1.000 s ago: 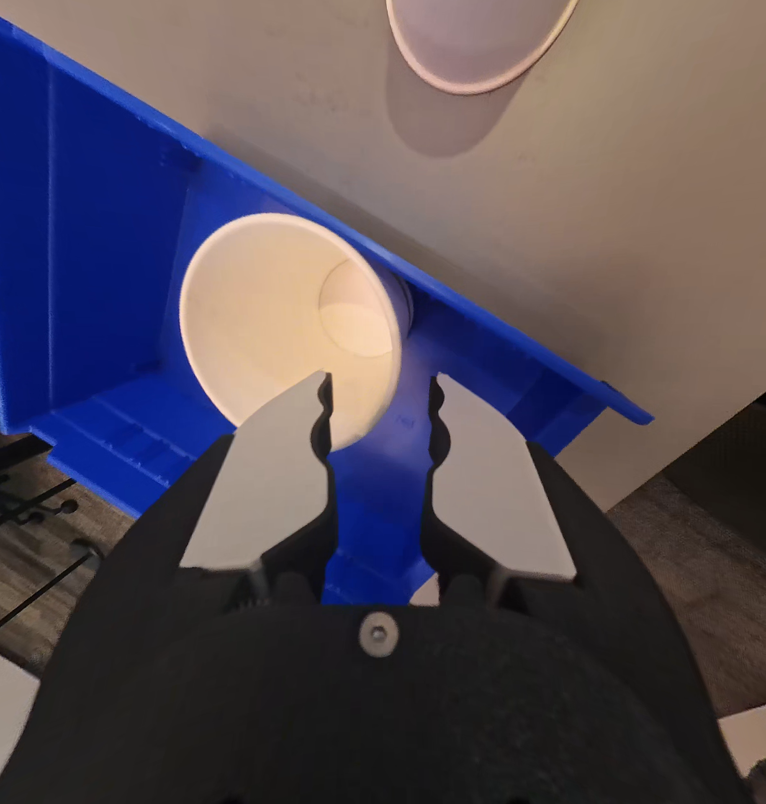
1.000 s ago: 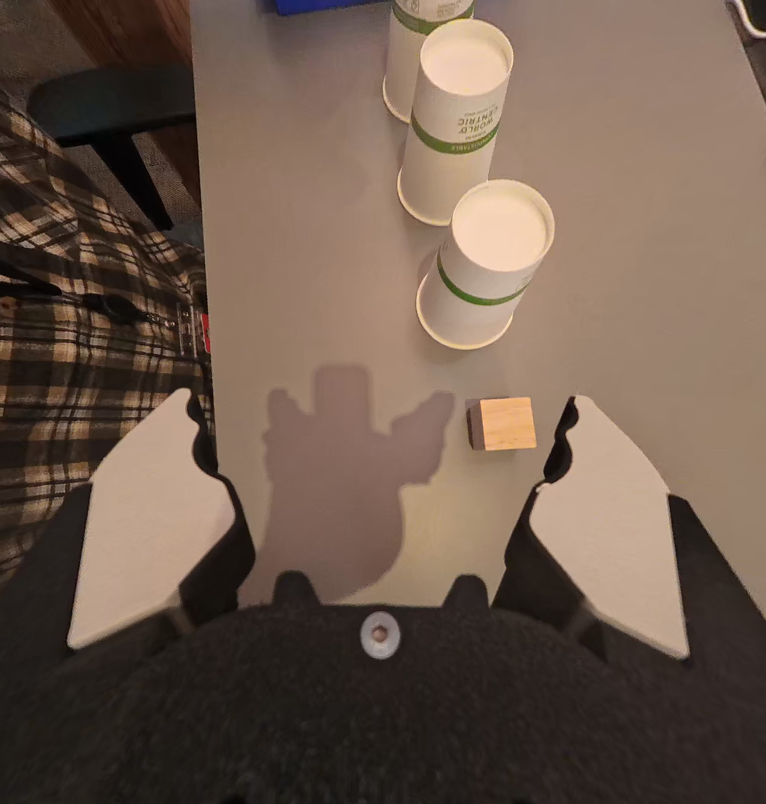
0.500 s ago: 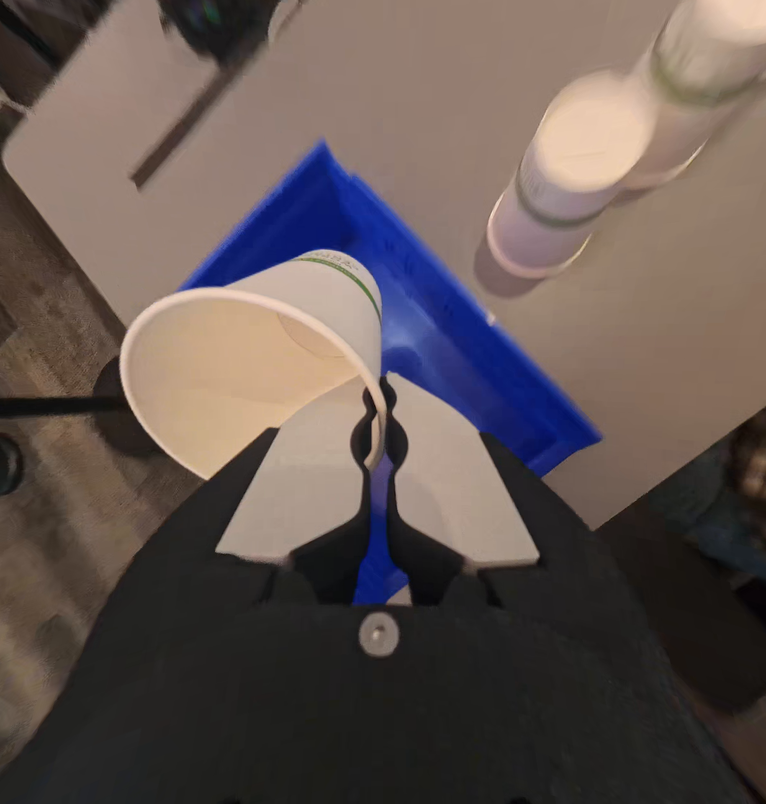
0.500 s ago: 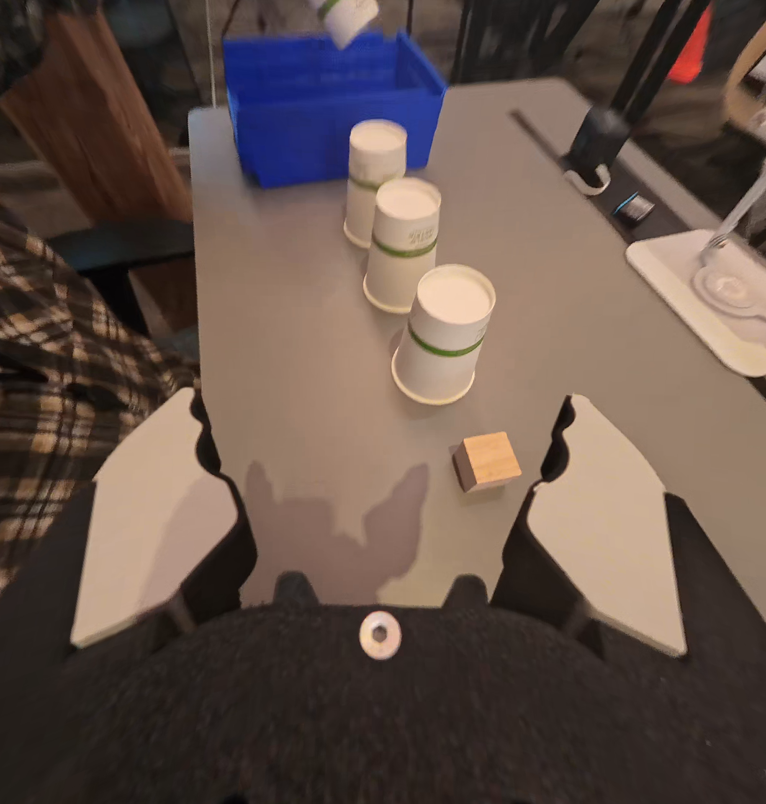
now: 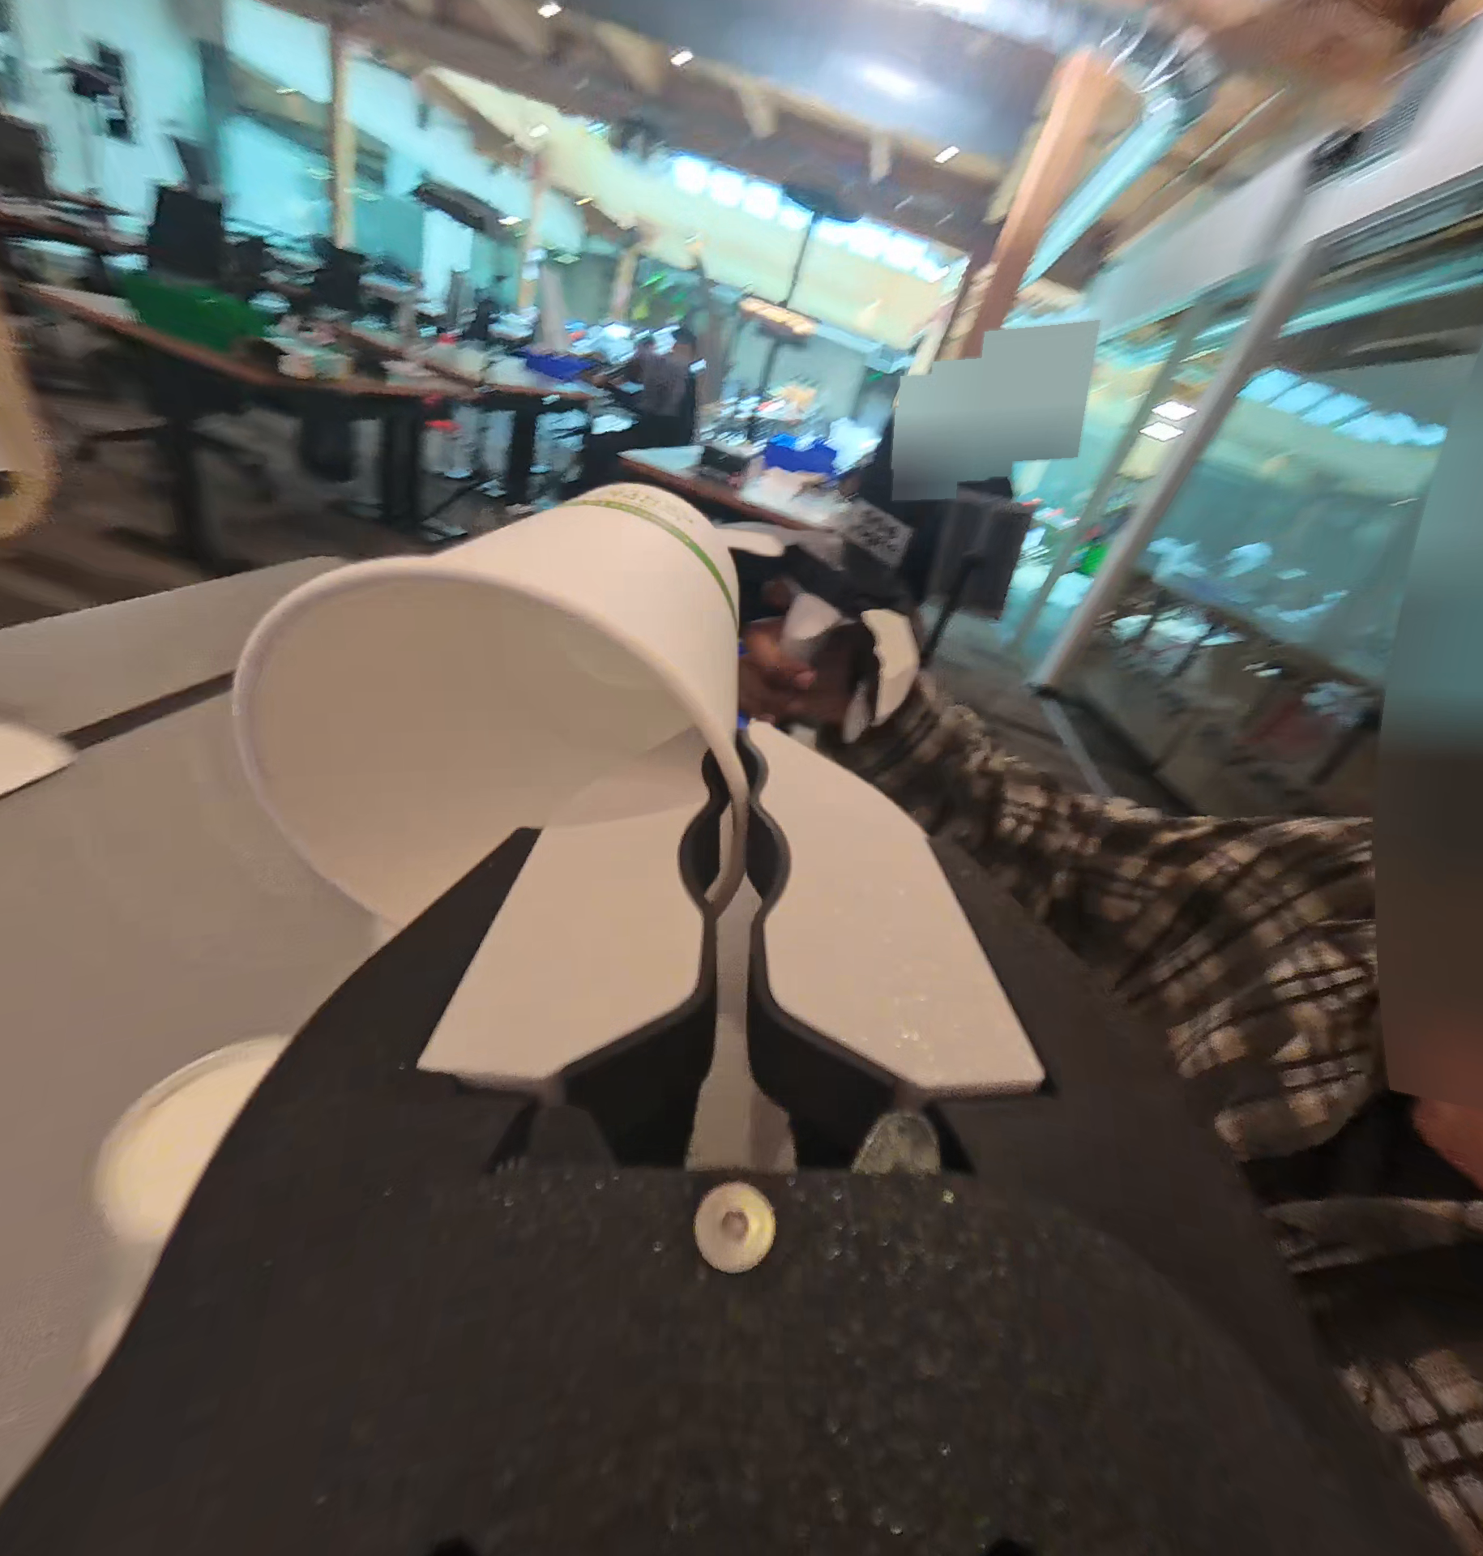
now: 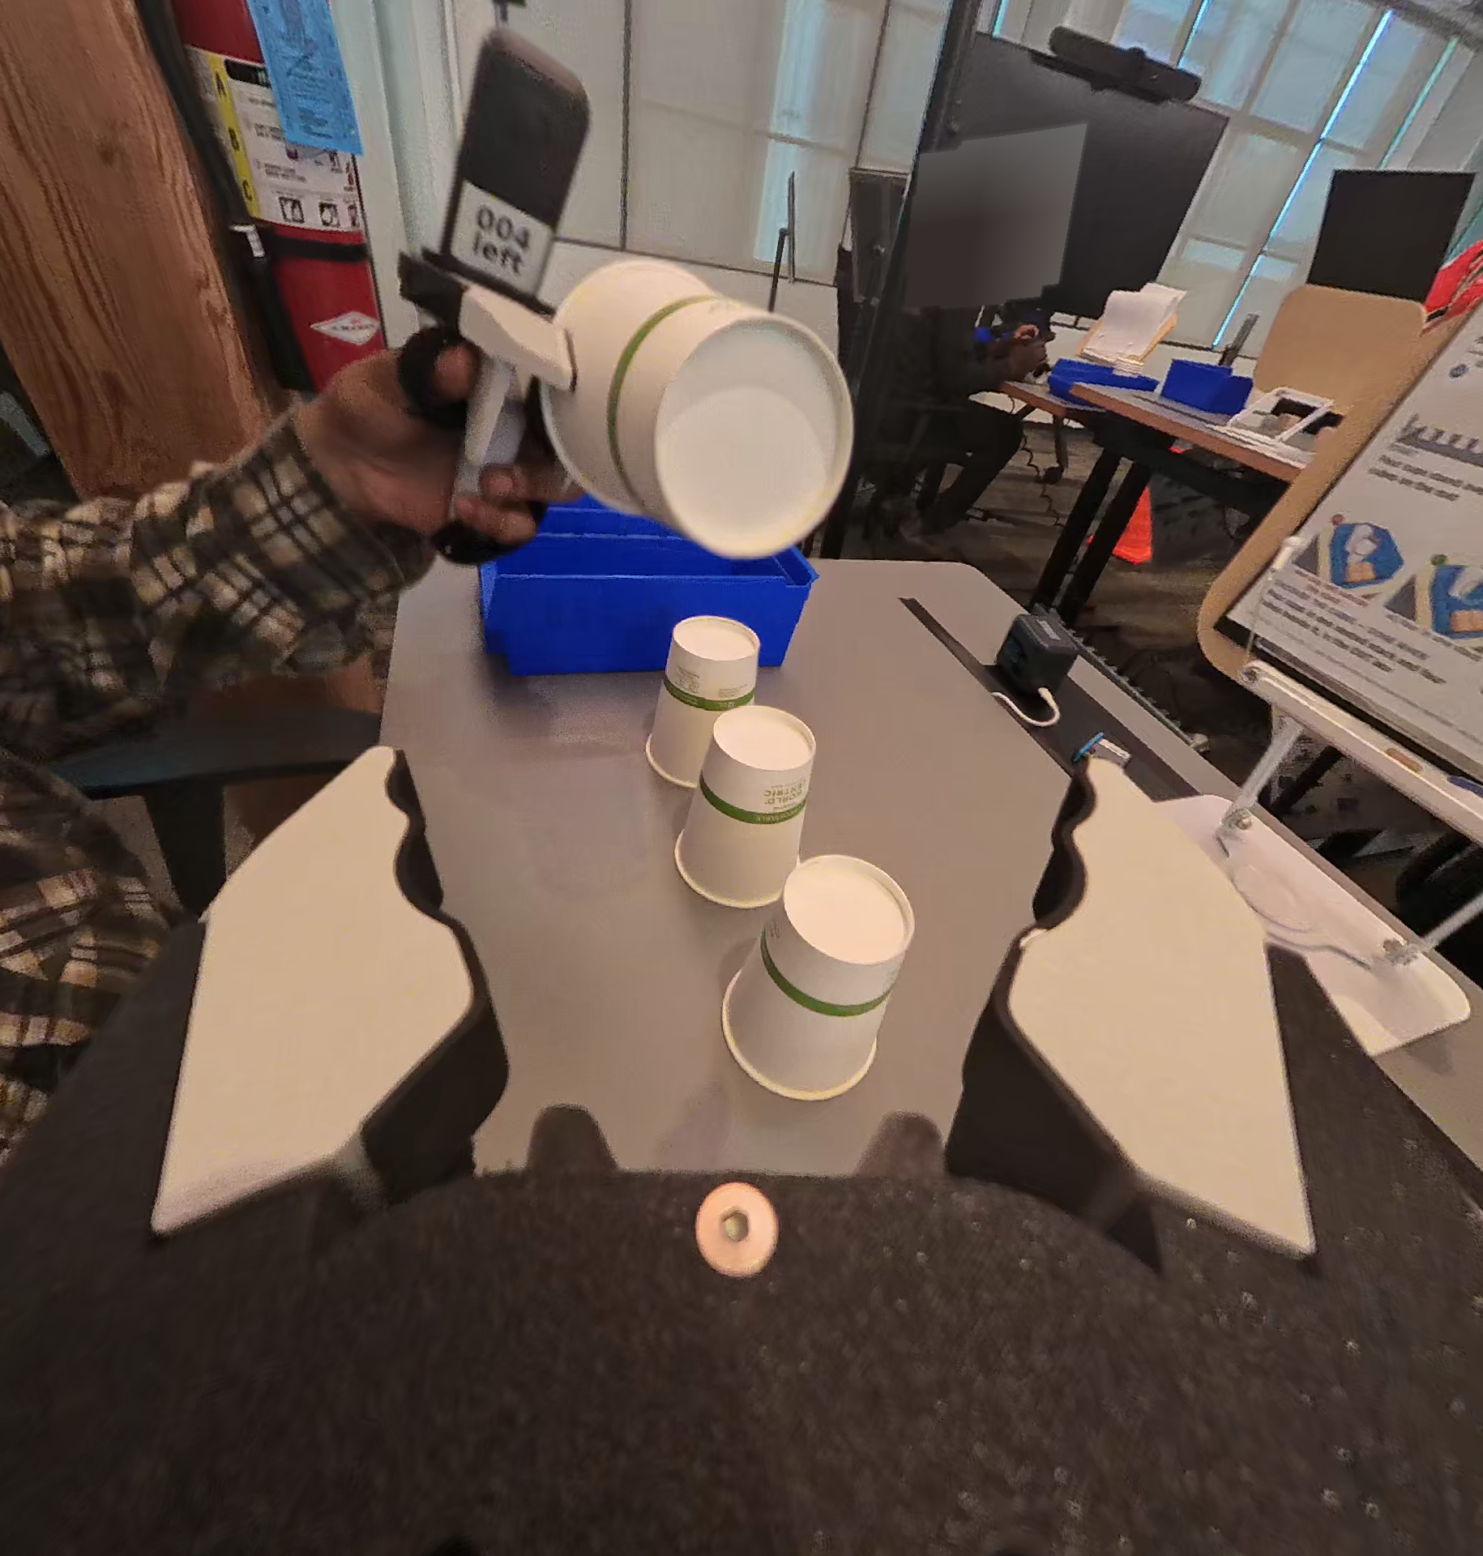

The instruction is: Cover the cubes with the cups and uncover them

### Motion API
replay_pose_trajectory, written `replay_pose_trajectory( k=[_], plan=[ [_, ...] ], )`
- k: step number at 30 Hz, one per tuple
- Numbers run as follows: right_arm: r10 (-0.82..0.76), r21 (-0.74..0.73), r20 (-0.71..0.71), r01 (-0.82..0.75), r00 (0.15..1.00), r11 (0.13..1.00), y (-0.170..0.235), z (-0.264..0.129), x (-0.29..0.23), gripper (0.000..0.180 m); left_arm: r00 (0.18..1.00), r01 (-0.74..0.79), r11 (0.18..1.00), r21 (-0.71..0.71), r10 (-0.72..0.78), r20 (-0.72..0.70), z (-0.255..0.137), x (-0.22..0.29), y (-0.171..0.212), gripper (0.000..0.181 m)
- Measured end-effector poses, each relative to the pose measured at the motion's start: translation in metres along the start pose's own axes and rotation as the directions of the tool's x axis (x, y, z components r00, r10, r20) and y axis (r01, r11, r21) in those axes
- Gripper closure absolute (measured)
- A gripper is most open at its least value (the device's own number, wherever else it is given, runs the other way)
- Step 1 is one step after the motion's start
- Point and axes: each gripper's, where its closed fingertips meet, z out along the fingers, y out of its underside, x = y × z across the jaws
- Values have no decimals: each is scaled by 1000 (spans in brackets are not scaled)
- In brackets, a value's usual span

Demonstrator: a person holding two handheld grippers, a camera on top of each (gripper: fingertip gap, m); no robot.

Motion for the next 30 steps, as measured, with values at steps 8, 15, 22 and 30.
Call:
replay_pose_trajectory(
  k=[8, 15, 22, 30],
  plan=[
    [40, -61, 118, -33, 992, 998, -2, 17, -15, 50, 955, 118, 992, 41, -102, -279, 73, 37, 37, 181],
    [127, -121, 242, -100, 962, 988, 3, 20, -32, 89, 931, 180, 982, 51, -153, -330, 92, 38, 54, 180],
    [117, -294, 151, -69, 982, 953, 9, -3, -5, 89, 972, 152, 986, 63, -137, -192, 72, 18, 61, 140],
    [-4, -785, -25, -18, 1000, 620, 82, -44, 65, 89, 992, -91, 994, 57, 86, 92, 7, 10, 49, 123]
  ],
)
